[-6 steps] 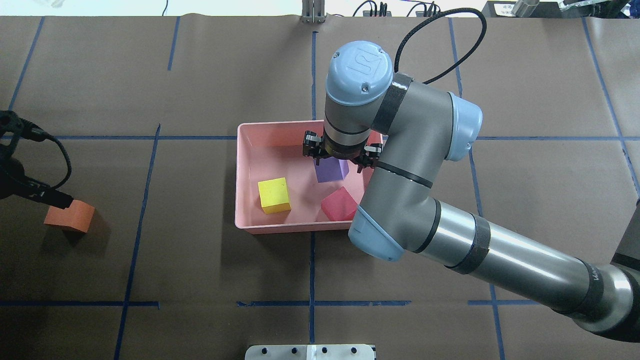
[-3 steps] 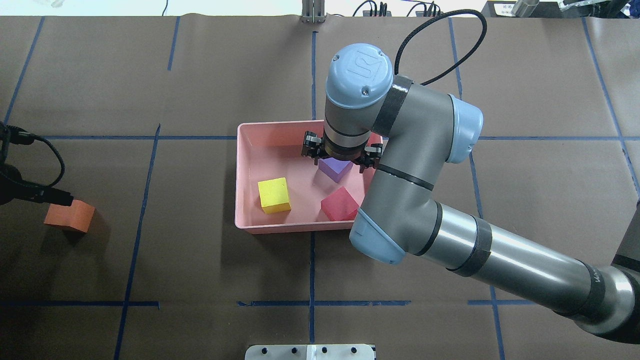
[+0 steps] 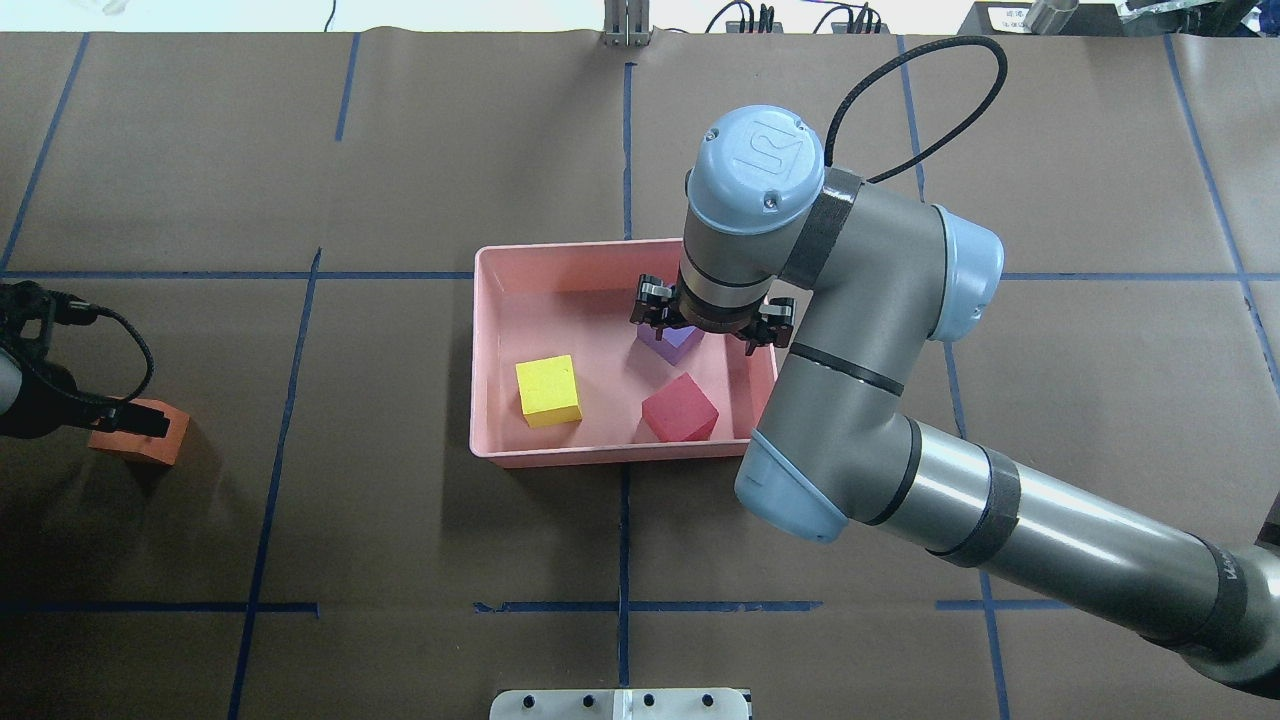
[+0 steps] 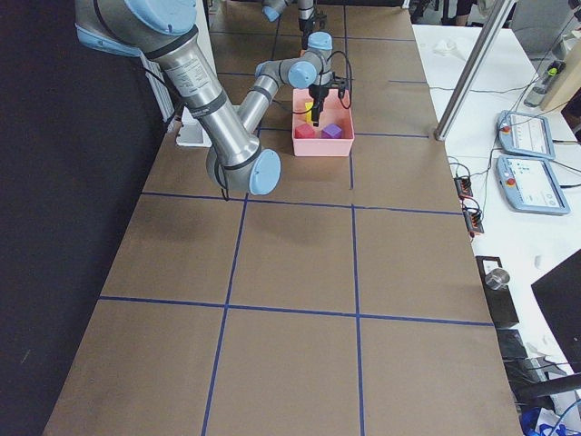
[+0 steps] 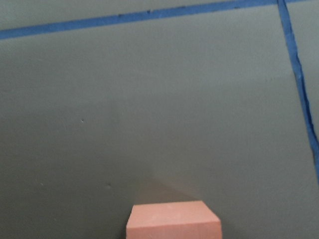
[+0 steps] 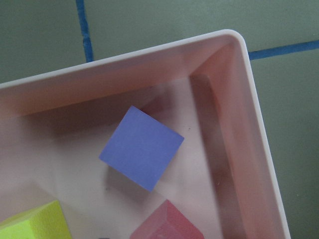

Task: Place blocks into pink bin with both arms
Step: 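Grasp the orange cube with the left gripper while the right gripper rises from the bin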

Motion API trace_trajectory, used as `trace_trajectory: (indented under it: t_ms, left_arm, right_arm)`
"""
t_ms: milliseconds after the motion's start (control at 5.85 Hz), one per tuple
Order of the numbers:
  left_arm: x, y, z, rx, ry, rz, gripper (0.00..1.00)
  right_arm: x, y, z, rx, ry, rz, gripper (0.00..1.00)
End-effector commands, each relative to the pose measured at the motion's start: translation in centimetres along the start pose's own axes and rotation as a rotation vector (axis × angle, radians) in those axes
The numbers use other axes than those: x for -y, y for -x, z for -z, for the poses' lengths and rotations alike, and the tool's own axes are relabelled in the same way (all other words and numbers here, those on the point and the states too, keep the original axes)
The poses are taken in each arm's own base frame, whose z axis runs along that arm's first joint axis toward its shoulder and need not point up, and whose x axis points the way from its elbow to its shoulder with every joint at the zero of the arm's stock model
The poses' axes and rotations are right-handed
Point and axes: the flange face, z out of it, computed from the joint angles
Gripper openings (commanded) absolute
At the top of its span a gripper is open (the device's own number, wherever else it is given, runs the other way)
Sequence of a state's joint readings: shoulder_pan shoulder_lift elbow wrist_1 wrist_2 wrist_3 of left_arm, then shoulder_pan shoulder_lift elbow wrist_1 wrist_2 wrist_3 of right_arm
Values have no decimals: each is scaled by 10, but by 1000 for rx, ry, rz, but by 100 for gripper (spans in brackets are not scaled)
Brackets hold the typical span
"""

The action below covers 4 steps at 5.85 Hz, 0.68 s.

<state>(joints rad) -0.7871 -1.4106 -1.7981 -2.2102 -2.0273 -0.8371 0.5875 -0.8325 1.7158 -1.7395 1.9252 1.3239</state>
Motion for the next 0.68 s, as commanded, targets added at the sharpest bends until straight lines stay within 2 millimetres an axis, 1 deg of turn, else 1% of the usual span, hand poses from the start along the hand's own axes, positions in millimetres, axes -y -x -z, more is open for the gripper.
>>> trace_trajectory:
  t_ms: [0,171,342,513]
  left_arm:
    - [2,-1,-20,14,24,-10,100]
    - [1,-1,-20,13,27,-8,55]
    - [4,-7,-18,3,22,-13,42]
    - [11,-22,-6,-21,1,-27,42]
  right_arm:
    - [0,-3,-2,-4,2,-1,100]
    - [0,-3,-2,-4,1,-1,100]
    - [0,-3,-2,-4,1,-1,100]
    - [-3,-3,6,13,-2,8,100]
